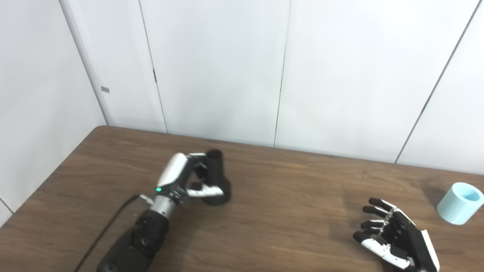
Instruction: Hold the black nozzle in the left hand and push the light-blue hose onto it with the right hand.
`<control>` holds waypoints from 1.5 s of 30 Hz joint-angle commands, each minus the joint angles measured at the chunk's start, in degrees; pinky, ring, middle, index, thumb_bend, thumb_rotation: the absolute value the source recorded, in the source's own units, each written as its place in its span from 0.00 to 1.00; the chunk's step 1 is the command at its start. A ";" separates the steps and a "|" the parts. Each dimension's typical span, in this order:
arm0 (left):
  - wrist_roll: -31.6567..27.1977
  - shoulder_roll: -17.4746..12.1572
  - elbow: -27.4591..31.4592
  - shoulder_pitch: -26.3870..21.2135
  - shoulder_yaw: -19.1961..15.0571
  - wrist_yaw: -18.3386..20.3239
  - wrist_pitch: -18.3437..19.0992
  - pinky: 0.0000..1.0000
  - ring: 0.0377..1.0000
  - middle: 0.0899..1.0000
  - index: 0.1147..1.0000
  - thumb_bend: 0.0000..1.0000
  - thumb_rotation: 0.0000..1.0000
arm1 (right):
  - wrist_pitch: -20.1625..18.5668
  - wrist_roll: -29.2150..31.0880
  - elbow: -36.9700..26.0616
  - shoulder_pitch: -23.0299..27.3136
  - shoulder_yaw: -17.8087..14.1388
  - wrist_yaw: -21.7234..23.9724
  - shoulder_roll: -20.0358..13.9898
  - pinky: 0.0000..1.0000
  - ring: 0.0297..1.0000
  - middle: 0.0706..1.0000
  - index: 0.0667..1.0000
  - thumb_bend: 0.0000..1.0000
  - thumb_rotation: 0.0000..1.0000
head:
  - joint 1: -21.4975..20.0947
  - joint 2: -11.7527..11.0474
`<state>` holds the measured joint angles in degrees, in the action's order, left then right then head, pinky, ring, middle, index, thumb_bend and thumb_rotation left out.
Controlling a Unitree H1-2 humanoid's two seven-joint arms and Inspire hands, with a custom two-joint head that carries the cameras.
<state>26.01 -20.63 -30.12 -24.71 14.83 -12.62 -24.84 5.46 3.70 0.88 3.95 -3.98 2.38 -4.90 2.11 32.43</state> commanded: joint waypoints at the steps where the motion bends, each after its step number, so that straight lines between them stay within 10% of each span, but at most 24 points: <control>1: 1.56 3.86 -1.25 2.84 3.34 -1.10 -2.02 0.39 0.40 0.44 0.42 0.50 0.00 | 3.01 0.76 0.09 0.50 0.14 0.57 0.14 0.44 0.50 0.63 0.67 0.65 0.00 | -0.66 0.48; 9: 2.00 5.40 -3.88 1.43 16.14 -7.68 -2.08 0.38 0.40 0.43 0.42 0.51 0.00 | 2.10 0.64 -0.91 0.42 -0.18 -0.36 0.89 0.44 0.50 0.62 0.66 0.64 0.00 | -2.21 1.66; 19: -1.16 6.72 -7.17 1.05 25.12 -6.72 -2.08 0.36 0.39 0.43 0.42 0.50 0.00 | 2.16 -0.98 -1.46 0.34 -0.17 -1.11 0.77 0.43 0.48 0.62 0.65 0.64 0.00 | -4.59 2.97; 29: 3.97 5.41 -7.78 1.02 24.31 4.97 0.63 0.38 0.39 0.43 0.44 0.50 0.00 | -1.03 -1.69 -4.99 0.00 -0.57 -1.69 -0.24 0.40 0.50 0.63 0.67 0.69 0.11 | -7.20 3.61; 39: 2.64 5.22 -4.84 3.29 23.40 12.01 2.02 0.43 0.41 0.43 0.44 0.50 0.00 | 2.36 -0.70 -5.73 5.21 -3.30 1.98 -9.87 0.45 0.51 0.62 0.68 0.72 0.11 | -12.98 3.09; 45: 1.65 5.41 -2.03 4.19 23.38 16.37 2.83 0.43 0.41 0.42 0.44 0.50 0.00 | -7.17 -5.31 -14.97 11.25 -3.56 0.72 -13.03 0.41 0.49 0.61 0.65 0.72 0.09 | -16.48 2.01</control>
<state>24.62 -15.10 -28.08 -28.14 34.43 -4.12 -27.23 -0.31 0.97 -9.01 10.82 -7.52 4.01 -16.90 -14.41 34.37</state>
